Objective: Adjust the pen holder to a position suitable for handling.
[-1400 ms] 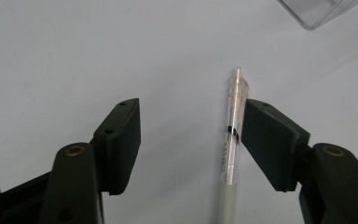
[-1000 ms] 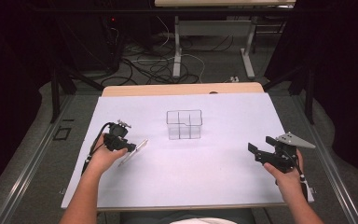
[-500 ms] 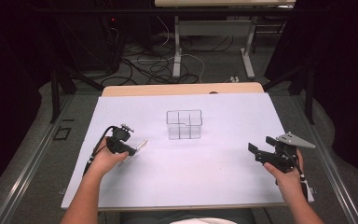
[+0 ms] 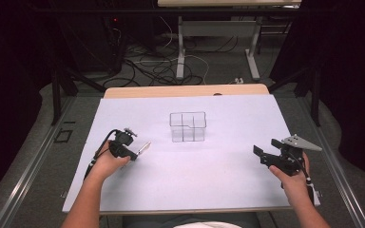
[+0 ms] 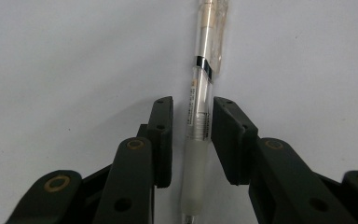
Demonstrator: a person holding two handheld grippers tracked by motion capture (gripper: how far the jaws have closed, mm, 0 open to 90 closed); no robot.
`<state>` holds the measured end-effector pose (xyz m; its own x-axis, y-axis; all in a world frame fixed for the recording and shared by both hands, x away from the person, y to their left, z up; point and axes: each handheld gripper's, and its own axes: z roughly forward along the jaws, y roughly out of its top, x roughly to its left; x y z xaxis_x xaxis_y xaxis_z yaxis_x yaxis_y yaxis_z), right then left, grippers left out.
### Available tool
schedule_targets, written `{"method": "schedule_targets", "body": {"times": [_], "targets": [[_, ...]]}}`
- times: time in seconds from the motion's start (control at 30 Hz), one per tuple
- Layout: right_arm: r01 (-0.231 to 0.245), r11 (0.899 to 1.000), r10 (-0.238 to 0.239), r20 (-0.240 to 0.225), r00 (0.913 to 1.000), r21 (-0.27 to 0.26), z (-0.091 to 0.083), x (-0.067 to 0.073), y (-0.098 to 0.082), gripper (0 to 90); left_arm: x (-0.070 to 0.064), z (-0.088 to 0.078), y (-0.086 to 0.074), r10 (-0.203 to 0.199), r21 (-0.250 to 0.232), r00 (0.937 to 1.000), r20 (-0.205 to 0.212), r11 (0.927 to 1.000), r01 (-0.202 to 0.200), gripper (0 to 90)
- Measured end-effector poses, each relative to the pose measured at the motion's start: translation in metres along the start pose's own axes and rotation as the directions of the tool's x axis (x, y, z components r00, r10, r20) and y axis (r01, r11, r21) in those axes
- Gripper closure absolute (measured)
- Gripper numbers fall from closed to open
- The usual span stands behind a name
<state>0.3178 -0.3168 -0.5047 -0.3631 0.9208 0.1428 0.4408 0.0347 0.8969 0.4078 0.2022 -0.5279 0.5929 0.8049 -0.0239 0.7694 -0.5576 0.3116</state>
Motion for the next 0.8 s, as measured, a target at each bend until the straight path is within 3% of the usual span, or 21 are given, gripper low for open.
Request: {"method": "schedule_targets", "body": {"times": [0.5, 0.8], "targets": [[-0.004, 1.0, 0.004, 0.0, 1.0, -0.001, -0.0001, 0.0003, 0.0002, 18.2, 0.0014, 0.0001, -0.0039, 0.019, 0.004, 0.9997, 0.013, 0.9998, -0.019, 78.8], [-0.001, 1.0, 0.001, -0.001, 1.0, -0.001, 0.0005, 0.0, -0.0002, 18.2, 0.0017, 0.0002, -0.0037, 0.028, 0.005, 0.9995, 0.014, 0.9996, -0.028, 79.4]]}}
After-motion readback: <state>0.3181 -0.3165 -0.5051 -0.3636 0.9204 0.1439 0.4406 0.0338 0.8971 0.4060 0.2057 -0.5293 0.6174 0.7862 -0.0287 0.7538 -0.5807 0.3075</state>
